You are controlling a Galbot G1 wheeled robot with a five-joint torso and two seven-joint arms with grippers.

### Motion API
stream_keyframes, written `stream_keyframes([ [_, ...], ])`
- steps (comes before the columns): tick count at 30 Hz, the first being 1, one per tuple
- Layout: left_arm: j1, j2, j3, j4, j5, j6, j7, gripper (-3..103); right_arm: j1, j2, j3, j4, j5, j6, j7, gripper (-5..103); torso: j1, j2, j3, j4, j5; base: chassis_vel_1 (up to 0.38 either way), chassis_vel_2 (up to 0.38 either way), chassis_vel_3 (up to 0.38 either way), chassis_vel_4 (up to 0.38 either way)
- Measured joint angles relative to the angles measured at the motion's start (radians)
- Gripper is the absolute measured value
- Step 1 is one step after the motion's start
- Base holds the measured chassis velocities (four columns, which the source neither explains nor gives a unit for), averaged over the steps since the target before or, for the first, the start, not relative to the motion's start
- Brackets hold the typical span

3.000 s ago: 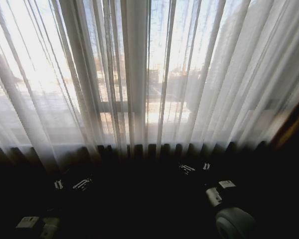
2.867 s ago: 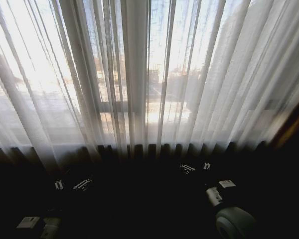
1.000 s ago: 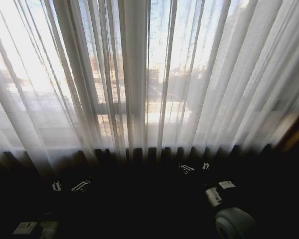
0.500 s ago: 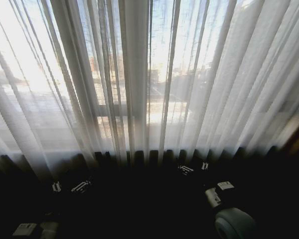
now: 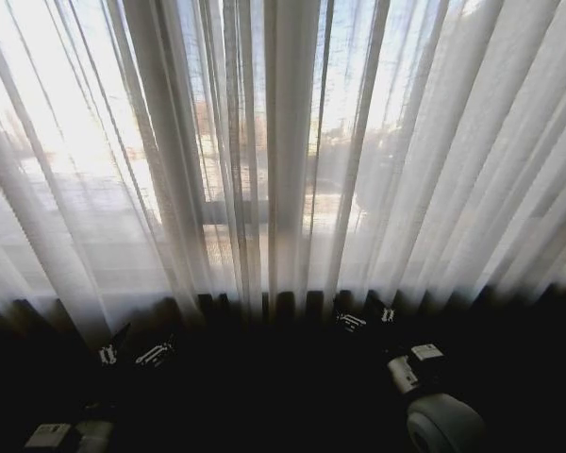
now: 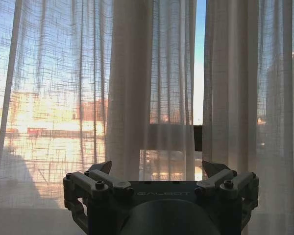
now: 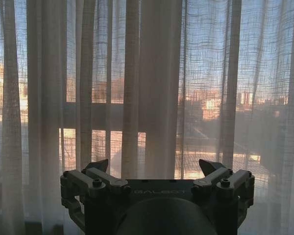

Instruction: Open the curtains by pulling them apart, changing their state from closed to fully open.

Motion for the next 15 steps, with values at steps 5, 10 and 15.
stream_keyframes([
  [5, 0.016, -0.003, 0.000, 0.006, 0.006, -0.034, 0.010, 100, -0.003, 0.002, -0.001, -0.007, 0.000, 0.020, 0.000, 100, 0.000, 0.000, 0.000, -0.0001, 0.0001, 0.279, 0.403, -0.276, -0.418],
  [10, 0.031, -0.008, -0.004, 0.009, 0.009, -0.067, 0.014, 100, -0.004, 0.005, -0.002, -0.010, 0.000, 0.029, 0.000, 100, 0.000, 0.000, 0.000, 0.0001, -0.0006, 0.195, 0.371, -0.183, -0.379],
  [15, 0.034, -0.020, -0.002, 0.014, 0.011, -0.079, 0.015, 100, -0.005, 0.002, -0.003, -0.009, -0.001, 0.030, 0.000, 100, 0.000, 0.000, 0.000, 0.0001, -0.0004, 0.019, 0.239, 0.042, -0.276],
])
